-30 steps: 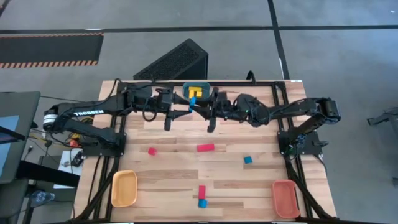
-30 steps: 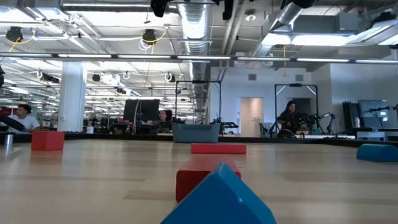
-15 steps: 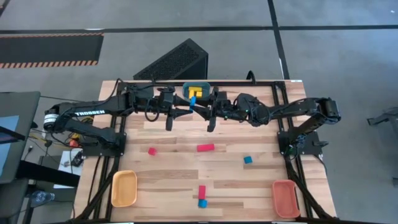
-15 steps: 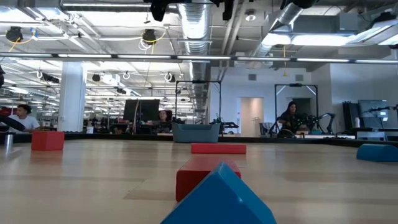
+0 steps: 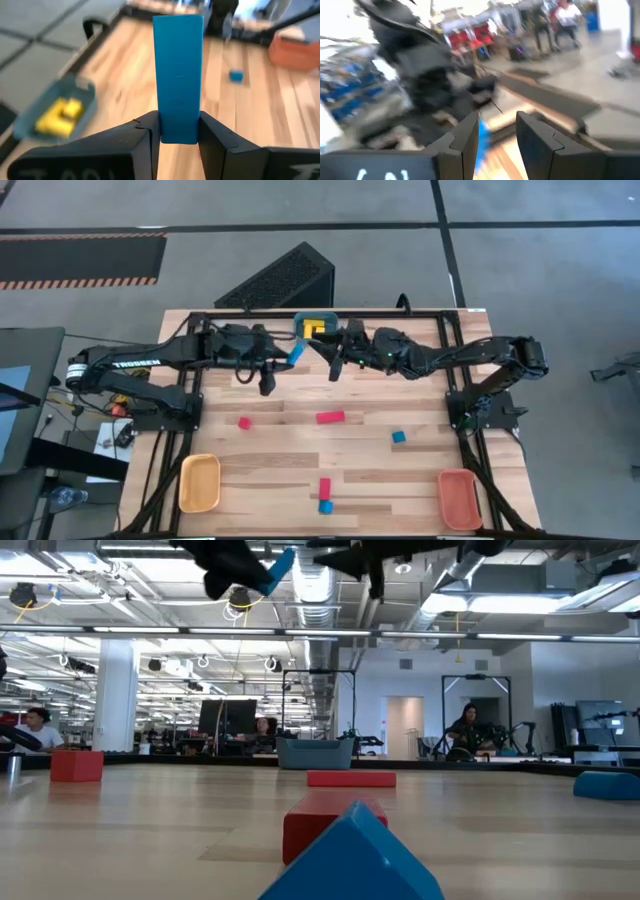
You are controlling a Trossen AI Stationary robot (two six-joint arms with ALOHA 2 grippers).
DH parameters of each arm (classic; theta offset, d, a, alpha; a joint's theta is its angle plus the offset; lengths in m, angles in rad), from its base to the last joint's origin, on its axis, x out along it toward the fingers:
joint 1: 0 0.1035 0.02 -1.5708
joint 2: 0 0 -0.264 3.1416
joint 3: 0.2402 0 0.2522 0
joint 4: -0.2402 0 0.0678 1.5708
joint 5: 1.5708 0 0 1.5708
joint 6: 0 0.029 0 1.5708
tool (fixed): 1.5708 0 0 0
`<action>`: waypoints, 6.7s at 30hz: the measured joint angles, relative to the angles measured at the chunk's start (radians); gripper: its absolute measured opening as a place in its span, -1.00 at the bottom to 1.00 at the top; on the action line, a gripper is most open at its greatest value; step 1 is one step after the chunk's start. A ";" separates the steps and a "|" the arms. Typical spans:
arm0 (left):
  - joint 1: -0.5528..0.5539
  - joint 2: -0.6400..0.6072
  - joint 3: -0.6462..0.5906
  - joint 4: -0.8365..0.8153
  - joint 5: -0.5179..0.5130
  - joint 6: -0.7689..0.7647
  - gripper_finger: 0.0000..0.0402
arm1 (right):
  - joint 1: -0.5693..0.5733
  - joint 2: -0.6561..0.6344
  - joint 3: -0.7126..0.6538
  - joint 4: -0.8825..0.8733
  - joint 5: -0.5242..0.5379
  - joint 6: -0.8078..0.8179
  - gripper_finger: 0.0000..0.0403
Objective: Sort & place blocks by color
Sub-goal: Put the top right blue block into the yellow bin, then put the right blue block into the yellow bin
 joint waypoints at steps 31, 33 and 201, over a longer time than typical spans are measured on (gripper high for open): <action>-0.852 -0.222 -0.302 -0.422 -0.242 -1.395 -0.63 | 0.182 -0.087 0.000 -0.508 0.118 0.484 -0.66; -0.967 -0.177 -0.302 -0.409 -0.256 -1.529 -0.63 | 0.223 -0.123 0.001 -0.578 0.117 0.470 -0.67; -0.409 0.111 -0.318 1.202 -0.028 -0.858 0.47 | 0.410 0.082 0.221 -0.220 0.138 -0.723 -0.30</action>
